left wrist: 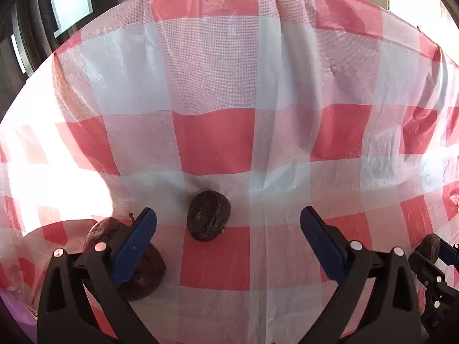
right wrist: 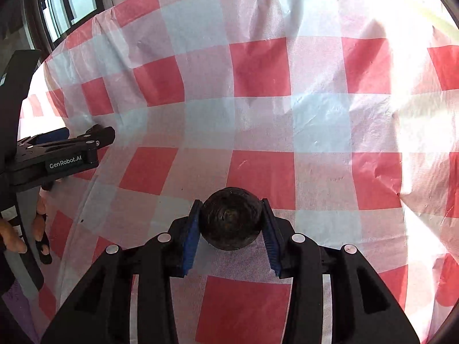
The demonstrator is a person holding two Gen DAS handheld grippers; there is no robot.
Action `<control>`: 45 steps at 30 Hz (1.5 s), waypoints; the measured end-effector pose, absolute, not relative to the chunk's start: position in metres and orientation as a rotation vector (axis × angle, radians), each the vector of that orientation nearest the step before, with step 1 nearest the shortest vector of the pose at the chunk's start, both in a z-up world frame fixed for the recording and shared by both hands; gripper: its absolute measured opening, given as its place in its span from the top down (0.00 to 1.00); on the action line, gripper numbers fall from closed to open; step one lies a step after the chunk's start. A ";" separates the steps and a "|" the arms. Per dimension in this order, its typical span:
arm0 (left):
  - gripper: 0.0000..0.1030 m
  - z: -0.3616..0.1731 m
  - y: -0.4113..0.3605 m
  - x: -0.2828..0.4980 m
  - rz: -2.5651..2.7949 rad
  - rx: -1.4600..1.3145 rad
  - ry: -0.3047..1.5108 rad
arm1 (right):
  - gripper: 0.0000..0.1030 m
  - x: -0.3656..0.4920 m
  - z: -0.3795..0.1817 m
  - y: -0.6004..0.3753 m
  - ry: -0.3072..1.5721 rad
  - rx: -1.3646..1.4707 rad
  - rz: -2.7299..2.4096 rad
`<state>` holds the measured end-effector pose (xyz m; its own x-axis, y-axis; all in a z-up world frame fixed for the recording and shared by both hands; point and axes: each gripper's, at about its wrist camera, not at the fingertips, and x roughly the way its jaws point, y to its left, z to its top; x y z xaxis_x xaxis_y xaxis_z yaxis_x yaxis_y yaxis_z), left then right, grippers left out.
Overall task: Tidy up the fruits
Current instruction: 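Grasp a dark plum with the right tool while the left tool approaches another plum, then close the left tool on the second dark plum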
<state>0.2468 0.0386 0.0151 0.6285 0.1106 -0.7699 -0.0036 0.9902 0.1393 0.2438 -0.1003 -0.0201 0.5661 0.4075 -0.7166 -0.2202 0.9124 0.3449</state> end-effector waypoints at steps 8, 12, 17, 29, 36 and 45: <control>0.26 0.000 0.031 0.274 -0.012 0.271 1.027 | 0.60 0.264 -0.025 -0.099 0.885 0.257 0.374; 0.25 -0.002 0.028 0.277 -0.038 0.272 1.040 | 0.60 0.264 -0.023 -0.098 0.882 0.261 0.376; 0.30 0.004 0.051 0.288 -0.061 0.249 1.053 | 0.60 0.261 -0.020 -0.097 0.879 0.255 0.370; 0.86 0.036 0.044 0.215 -0.402 -0.068 1.089 | 0.61 0.255 -0.019 -0.100 0.906 0.336 0.348; 0.51 0.021 0.034 0.152 -0.405 -0.039 1.131 | 0.60 0.207 -0.017 -0.105 0.932 0.381 0.286; 0.18 0.028 -0.001 0.197 -0.412 0.044 1.028 | 0.60 0.196 -0.018 -0.108 0.915 0.402 0.286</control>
<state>0.1972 -0.0011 0.0278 0.4473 -0.3124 -0.8381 0.3533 0.9225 -0.1553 0.1959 -0.1078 -0.0177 0.5806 0.4053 -0.7061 -0.0698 0.8889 0.4528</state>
